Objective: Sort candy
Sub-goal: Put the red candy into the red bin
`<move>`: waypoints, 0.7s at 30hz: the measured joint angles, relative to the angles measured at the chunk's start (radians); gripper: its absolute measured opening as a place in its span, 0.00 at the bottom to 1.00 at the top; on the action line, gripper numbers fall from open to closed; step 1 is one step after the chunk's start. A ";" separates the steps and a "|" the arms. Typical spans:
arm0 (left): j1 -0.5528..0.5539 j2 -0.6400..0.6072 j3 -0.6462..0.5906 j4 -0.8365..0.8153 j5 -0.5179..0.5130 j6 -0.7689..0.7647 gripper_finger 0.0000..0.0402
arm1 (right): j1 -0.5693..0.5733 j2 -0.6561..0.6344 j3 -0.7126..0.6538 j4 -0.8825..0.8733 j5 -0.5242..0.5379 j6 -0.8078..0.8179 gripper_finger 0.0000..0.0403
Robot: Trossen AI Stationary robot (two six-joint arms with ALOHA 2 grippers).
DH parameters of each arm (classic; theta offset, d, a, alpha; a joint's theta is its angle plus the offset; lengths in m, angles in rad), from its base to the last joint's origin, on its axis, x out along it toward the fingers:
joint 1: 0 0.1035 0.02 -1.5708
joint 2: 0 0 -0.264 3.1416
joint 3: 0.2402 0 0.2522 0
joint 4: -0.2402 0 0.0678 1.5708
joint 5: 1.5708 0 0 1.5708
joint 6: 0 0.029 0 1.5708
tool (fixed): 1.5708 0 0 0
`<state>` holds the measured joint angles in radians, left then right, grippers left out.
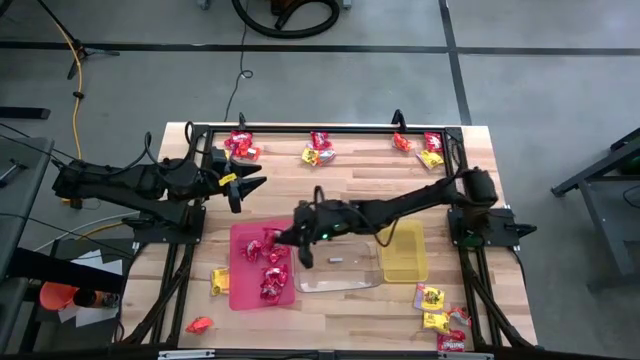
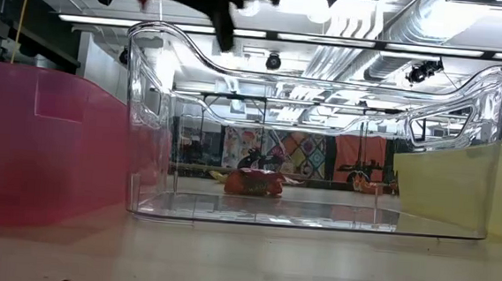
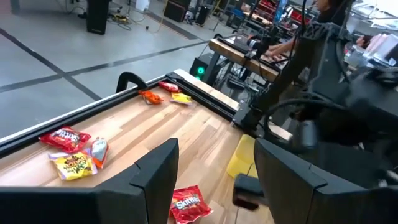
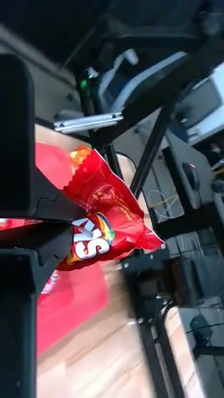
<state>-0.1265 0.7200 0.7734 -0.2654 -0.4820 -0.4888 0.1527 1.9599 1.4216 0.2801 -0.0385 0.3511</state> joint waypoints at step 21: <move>0.000 0.000 0.000 0.000 0.000 0.000 0.49 | -0.004 0.086 0.214 -0.289 -0.027 -0.078 0.23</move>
<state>-0.1265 0.7197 0.7734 -0.2653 -0.4824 -0.4885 0.1486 2.0454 1.6352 -0.0092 -0.0656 0.2735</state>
